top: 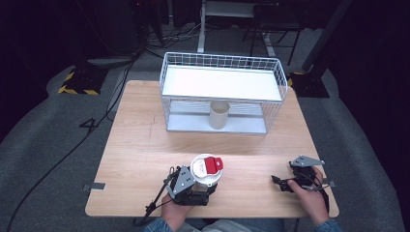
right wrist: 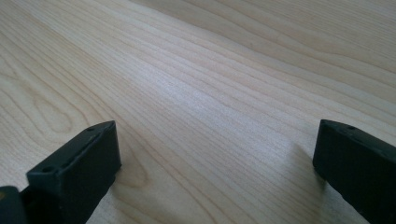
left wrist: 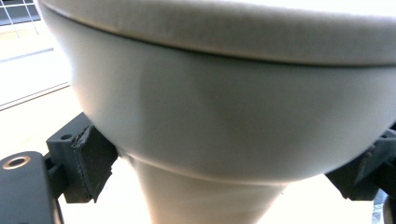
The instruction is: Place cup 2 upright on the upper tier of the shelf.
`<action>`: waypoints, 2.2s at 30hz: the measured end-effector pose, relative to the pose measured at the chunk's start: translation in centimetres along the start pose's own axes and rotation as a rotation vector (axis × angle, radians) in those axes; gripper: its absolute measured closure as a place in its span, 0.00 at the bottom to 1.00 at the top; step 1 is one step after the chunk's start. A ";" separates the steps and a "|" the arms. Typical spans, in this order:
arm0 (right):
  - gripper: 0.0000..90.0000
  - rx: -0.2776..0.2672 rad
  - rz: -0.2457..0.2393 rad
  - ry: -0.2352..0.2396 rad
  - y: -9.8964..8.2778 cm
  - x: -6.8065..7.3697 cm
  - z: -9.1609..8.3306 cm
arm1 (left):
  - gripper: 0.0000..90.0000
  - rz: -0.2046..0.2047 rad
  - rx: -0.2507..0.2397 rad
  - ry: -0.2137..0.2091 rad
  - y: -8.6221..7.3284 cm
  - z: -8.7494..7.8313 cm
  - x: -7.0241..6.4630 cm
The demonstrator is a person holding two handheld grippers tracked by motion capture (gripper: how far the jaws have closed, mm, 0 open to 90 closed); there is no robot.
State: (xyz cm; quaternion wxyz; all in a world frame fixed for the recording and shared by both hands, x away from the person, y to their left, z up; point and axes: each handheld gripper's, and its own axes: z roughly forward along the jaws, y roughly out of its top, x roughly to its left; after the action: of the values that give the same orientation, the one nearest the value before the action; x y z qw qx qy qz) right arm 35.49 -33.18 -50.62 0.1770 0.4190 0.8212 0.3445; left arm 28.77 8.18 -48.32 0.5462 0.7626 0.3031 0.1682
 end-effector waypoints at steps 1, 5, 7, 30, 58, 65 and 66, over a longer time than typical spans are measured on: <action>0.01 0.000 0.000 0.000 0.0 0.0 0.0 | 0.12 0.001 0.000 0.000 0.0 0.0 0.0; 0.01 0.000 0.000 0.000 0.0 0.0 0.0 | 0.12 0.007 0.003 -0.002 0.0 0.0 0.0; 0.01 0.000 0.000 0.000 0.0 0.0 0.0 | 0.12 0.007 0.004 -0.004 0.0 0.0 0.0; 0.01 0.000 0.000 0.000 0.0 0.0 0.0 | 0.15 0.032 0.037 -0.020 0.7 -0.2 0.2; 0.01 0.001 0.001 -0.003 0.0 0.0 0.0 | 0.15 0.031 -0.019 -0.005 5.6 -4.0 2.3; 0.01 0.001 0.000 -0.003 0.0 0.0 0.0 | 0.15 0.024 -0.038 -0.009 7.4 -4.7 2.8; 0.01 0.001 0.000 -0.003 0.0 0.0 0.0 | 0.15 0.024 -0.040 -0.008 7.6 -4.8 2.8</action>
State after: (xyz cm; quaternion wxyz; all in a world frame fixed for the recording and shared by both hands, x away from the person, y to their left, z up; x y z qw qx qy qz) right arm 35.49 -33.16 -50.62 0.1779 0.4198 0.8210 0.3436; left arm 30.21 11.89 -39.73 0.5606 0.7557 0.2882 0.1776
